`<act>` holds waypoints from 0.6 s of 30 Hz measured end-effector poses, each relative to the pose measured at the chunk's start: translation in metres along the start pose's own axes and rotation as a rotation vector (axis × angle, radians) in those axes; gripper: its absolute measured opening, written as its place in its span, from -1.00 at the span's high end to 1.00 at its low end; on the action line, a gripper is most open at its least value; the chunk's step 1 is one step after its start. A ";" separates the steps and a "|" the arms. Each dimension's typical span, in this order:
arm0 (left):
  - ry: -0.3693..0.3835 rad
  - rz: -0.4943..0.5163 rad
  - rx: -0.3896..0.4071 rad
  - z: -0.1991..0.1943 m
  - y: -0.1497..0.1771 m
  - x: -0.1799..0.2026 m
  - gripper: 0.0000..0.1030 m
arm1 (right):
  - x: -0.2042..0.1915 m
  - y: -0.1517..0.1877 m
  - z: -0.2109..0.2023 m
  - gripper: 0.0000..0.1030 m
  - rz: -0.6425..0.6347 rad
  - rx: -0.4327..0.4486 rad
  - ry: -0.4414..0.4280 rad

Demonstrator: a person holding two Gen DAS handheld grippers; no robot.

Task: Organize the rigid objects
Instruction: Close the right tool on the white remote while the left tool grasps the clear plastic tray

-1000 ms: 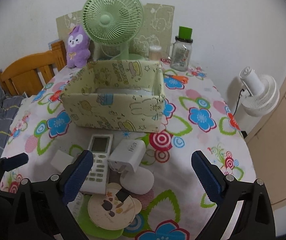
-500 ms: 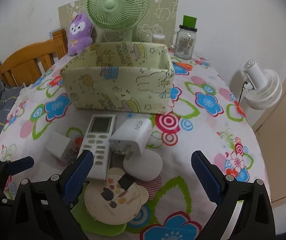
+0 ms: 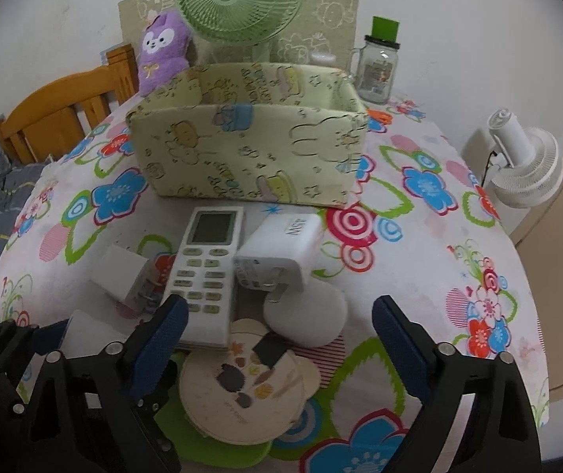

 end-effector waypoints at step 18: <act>-0.090 0.007 0.012 0.009 -0.018 -0.044 -0.73 | -0.034 -0.005 0.018 -0.39 0.047 -0.047 -0.077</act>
Point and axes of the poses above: each gripper's, at about its wrist camera, not at the fingertips, and z roughly the way its jaws point, x to its right, y to its underside, the point moved 9 cm from there along z, roughly the way its jaws point, and after that the axes turned 8 degrees about -z, right-handed, at the moved point
